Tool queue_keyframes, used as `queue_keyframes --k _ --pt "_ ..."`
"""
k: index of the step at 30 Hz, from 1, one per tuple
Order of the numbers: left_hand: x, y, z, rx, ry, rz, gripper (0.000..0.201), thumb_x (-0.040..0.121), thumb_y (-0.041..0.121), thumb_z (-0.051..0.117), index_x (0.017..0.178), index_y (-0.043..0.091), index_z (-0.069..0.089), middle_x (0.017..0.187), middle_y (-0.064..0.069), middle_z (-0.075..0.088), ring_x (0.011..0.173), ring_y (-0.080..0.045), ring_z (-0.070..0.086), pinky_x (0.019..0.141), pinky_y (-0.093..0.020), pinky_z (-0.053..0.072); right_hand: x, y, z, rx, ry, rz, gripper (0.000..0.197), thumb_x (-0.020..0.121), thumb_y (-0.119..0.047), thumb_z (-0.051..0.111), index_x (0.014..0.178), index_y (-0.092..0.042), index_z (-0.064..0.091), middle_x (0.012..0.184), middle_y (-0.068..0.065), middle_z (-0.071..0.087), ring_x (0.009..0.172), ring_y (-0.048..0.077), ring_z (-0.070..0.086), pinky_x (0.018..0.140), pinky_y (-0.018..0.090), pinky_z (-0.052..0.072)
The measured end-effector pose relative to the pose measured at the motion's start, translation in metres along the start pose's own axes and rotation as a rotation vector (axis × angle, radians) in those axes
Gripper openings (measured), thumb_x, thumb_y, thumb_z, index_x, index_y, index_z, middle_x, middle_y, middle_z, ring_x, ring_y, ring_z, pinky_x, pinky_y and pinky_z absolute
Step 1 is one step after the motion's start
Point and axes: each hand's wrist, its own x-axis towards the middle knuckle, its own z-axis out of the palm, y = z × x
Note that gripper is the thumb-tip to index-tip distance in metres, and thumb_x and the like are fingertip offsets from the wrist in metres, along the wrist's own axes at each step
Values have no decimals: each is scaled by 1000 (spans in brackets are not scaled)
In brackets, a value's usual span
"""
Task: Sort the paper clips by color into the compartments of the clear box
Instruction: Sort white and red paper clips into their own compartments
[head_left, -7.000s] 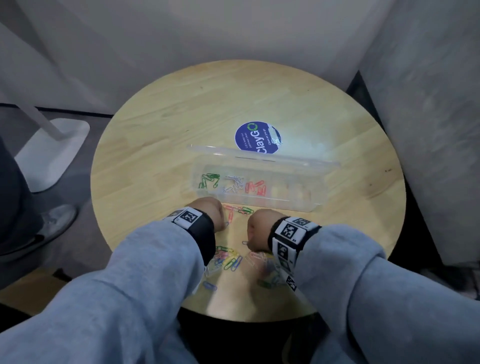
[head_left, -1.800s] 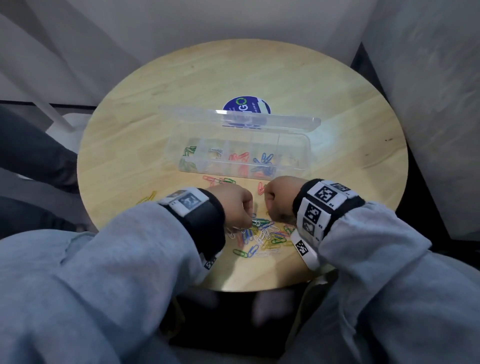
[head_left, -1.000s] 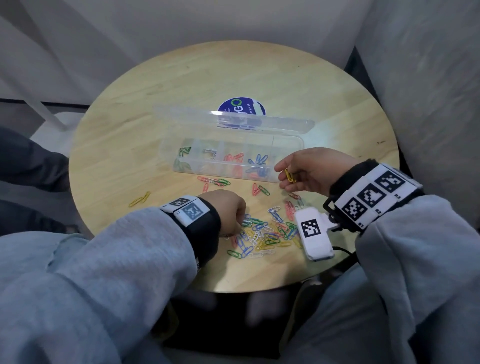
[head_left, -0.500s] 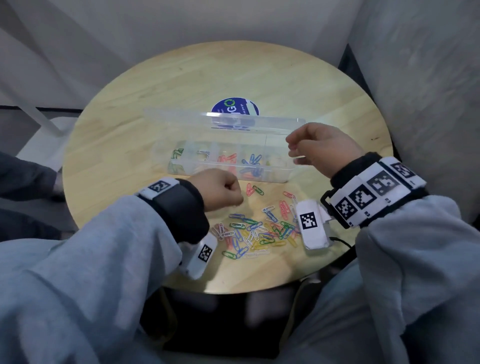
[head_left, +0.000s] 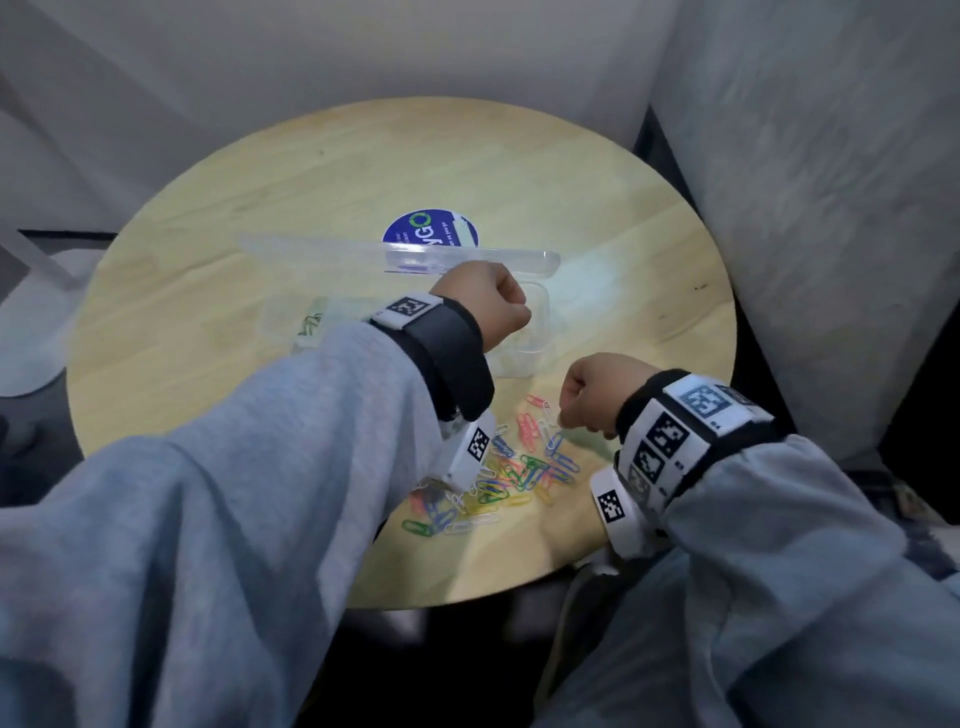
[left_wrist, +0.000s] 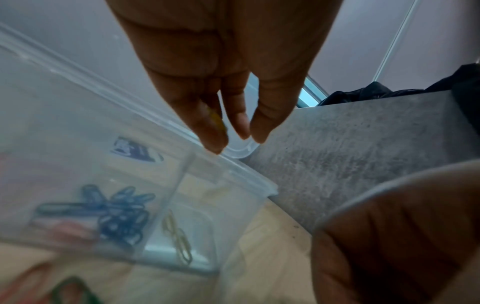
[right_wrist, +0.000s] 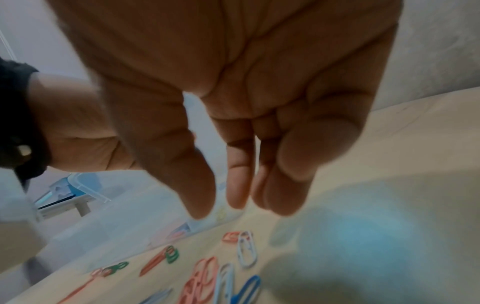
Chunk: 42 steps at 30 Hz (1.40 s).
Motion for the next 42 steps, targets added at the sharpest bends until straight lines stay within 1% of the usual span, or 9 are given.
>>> queue_keyframes --k 3,9,12,16,21,27,32,38,42 --pt "-5 -8 6 -75 -10 26 16 86 20 56 99 23 65 97 6 60 93 -13 58 81 -23 44 4 -3 2 -45 -8 -1 5 82 -15 61 85 -12 58 76 4 58 72 22 53 64 28 43" --pt "-31 -32 -3 -226 -66 49 17 83 15 62 74 28 59 69 9 57 67 -13 56 70 -25 47 14 -7 15 -212 -15 50 12 78 -22 62 74 -15 54 69 3 51 61 21 47 51 21 34" --pt "-48 -45 -2 112 -279 30 8 81 22 65 79 27 60 67 10 52 67 -13 52 67 -22 39 20 -13 17 -249 -41 42 21 81 -31 66 79 -13 55 72 3 52 68 22 51 56 23 37" --pt "-62 -54 3 420 -332 -33 12 80 23 60 88 31 58 75 10 49 79 -15 51 68 -22 35 28 -12 22 -224 -77 23 17 85 -25 64 78 -14 53 80 8 53 82 21 46 60 21 38" --pt "-65 -51 11 488 -375 30 16 83 24 56 98 31 56 89 6 55 84 -17 52 70 -25 38 25 -7 27 -122 78 -26 40 79 -20 69 117 -9 61 122 16 59 86 19 42 75 28 37" --pt "-56 -39 27 560 -348 57 27 83 35 61 108 25 56 91 5 51 88 -19 53 69 -26 36 26 -20 18 -366 -96 16 15 84 -23 61 92 -11 64 87 5 56 79 22 53 68 27 42" --pt "-49 -41 36 522 -357 12 19 81 32 63 97 23 59 87 4 54 82 -18 51 68 -26 36 28 -15 24 -396 -85 -51 11 84 -20 60 91 -16 52 91 5 50 82 21 48 69 28 40" --pt "-46 -39 37 484 -346 0 14 80 25 64 92 25 57 84 6 52 79 -17 50 58 -24 34 31 -18 24 -432 -97 -82 10 82 -17 63 86 -12 55 79 3 53 71 19 51 52 21 35" --pt "-46 -36 38 480 -377 7 13 81 21 61 94 20 61 98 0 62 82 -18 51 61 -23 37 29 -19 25 -431 -81 -110 9 84 -14 60 92 -11 59 87 5 56 79 21 53 66 27 43"
